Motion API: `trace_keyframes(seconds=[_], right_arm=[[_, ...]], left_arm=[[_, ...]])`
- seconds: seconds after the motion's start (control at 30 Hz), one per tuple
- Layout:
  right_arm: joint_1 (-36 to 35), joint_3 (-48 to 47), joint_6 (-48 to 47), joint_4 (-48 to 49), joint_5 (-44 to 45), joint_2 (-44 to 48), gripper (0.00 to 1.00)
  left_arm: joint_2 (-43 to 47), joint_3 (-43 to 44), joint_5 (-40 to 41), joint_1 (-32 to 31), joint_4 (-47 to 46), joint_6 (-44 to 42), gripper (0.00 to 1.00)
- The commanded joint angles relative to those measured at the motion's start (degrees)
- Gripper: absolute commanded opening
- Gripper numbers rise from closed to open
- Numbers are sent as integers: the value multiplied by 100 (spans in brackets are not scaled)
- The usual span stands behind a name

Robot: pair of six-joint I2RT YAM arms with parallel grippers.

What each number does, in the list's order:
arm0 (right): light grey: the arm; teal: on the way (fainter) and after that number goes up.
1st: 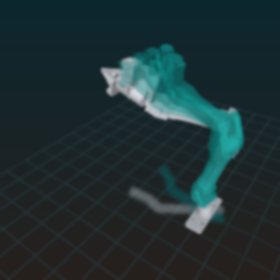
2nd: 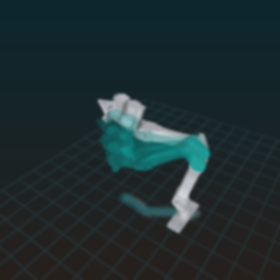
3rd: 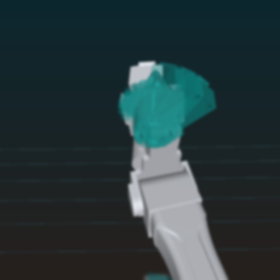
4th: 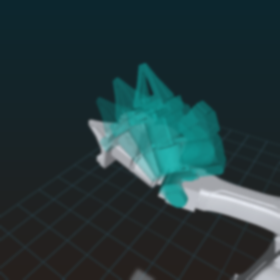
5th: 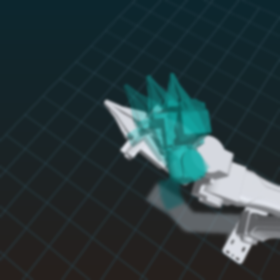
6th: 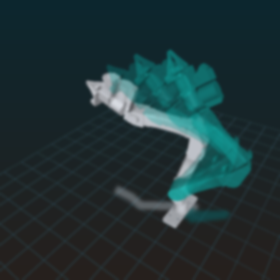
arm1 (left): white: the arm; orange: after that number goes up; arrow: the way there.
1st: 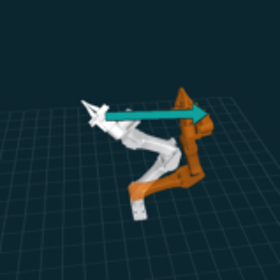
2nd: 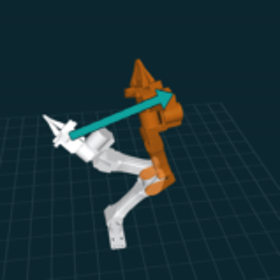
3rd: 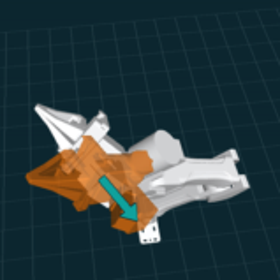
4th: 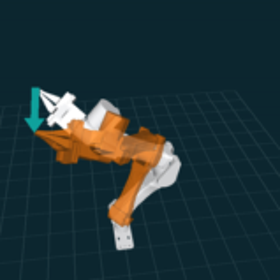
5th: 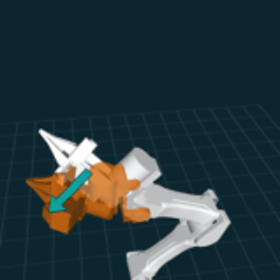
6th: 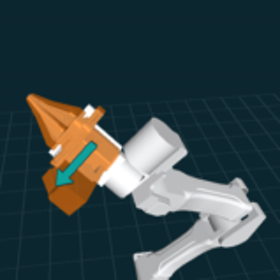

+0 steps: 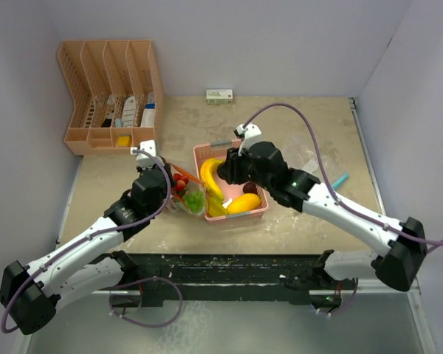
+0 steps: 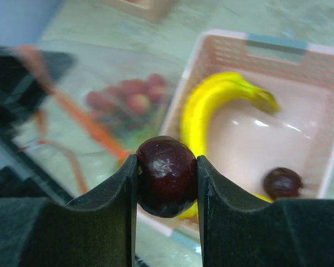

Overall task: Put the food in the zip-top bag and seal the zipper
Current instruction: Pick up the fake fruit from the bin, then place the fake fruit in the zipper food storage bag, then pick up the fake fruit from the bin.

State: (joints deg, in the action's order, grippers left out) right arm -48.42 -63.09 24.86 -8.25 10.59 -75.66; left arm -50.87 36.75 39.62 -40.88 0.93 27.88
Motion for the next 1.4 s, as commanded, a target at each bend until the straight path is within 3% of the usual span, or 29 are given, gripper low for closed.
trace_keyframes(seconds=[0.0, 0.13, 0.33, 0.57, 0.67, 0.77, 0.87, 1.03, 1.23, 1.37], right_arm=[[-458, 308, -127, 635, -1043, 505, 3], [-757, 428, -213, 1209, -1541, 571, 3], [-889, 317, -87, 1841, -1934, -45, 4], [-891, -390, -171, 1996, -710, -1212, 5], [-897, -751, -193, 1810, -116, -1536, 20], [-897, -685, -168, 1963, 233, -1402, 44], [-896, -529, -194, 1886, 276, -1113, 56], [-903, 23, -152, 1790, 90, -439, 89], [-903, 835, 175, 1586, 556, 519, 91], [-772, 784, 591, 327, 1278, 482, 89]], left_arm=[[-101, 152, -94, 10, -349, -19, 0], [-149, 197, -130, 14, -339, -62, 0], [-168, 245, -243, 10, -306, -40, 0], [-104, 228, -414, 10, -149, 108, 0], [-50, 214, -416, 16, -86, 142, 0], [6, 164, -385, 15, -65, 152, 0], [16, 122, -318, 15, -82, 139, 0], [-142, 137, -353, 11, -206, 130, 0], [-196, 139, -321, 10, -229, 122, 0], [-158, 132, -319, 15, -224, 130, 0]])
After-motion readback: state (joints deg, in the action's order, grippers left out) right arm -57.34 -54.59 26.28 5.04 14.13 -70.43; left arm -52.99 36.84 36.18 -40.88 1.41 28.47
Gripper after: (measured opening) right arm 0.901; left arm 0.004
